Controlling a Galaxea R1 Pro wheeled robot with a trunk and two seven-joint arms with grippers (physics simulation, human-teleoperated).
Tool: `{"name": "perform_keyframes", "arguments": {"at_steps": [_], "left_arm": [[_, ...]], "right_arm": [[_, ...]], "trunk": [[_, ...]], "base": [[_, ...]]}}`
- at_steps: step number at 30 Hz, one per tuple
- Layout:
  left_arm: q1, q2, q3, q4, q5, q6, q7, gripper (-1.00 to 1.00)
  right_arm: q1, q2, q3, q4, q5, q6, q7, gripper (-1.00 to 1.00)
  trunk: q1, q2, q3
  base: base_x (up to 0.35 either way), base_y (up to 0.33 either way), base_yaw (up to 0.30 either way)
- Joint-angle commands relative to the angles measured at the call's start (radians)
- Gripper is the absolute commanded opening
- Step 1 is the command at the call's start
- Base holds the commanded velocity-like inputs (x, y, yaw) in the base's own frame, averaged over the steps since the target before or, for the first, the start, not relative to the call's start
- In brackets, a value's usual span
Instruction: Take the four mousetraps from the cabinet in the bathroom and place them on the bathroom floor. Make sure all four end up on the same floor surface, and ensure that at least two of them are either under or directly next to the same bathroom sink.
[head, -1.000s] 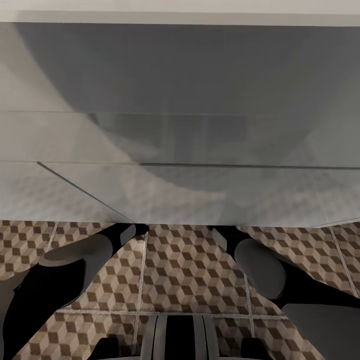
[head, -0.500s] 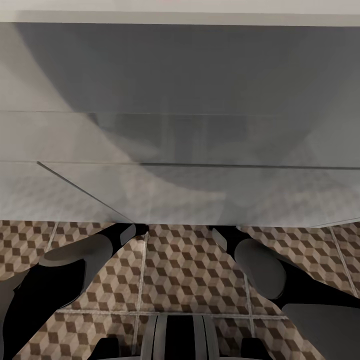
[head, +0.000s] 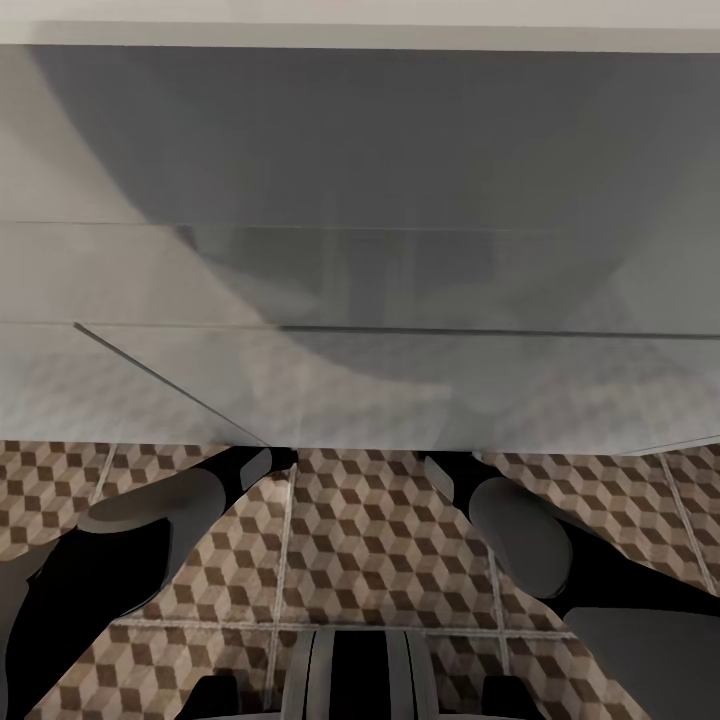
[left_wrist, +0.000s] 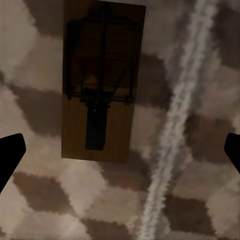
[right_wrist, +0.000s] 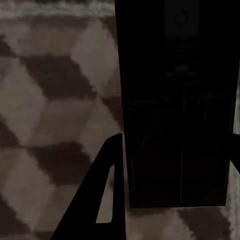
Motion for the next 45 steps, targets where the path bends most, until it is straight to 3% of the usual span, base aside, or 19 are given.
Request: {"name": "perform_keyframes", "arguments": {"at_steps": [1, 26, 34, 45], "left_arm": [[-0.032, 0.0, -0.008, -0.001, 0.01, 0.002, 0.005, 1.0], [-0.032, 0.0, -0.008, -0.001, 0.01, 0.003, 0.006, 1.0], [-0.032, 0.0, -0.008, -0.001, 0.01, 0.002, 0.006, 1.0], [-0.032, 0.0, -0.008, -0.001, 0.01, 0.002, 0.006, 1.0]], "right_arm": [[-0.041, 0.001, -0.003, -0.002, 0.009, 0.006, 0.0, -1.0], [-0.041, 0.001, -0.003, -0.002, 0.009, 0.046, 0.003, -1.0], [-0.052, 0.001, -0.003, 0.001, 0.008, 0.115, 0.002, -1.0], [-0.061, 0.001, -0.003, 0.003, 0.004, 0.126, -0.003, -1.0]], "trunk": [[0.0, 0.0, 0.0], [0.0, 0.0, 0.0], [0.0, 0.0, 0.0], [0.0, 0.0, 0.0]], "base": [[0.0, 0.0, 0.0], [0.0, 0.0, 0.0], [0.0, 0.0, 0.0], [0.0, 0.0, 0.0]]}}
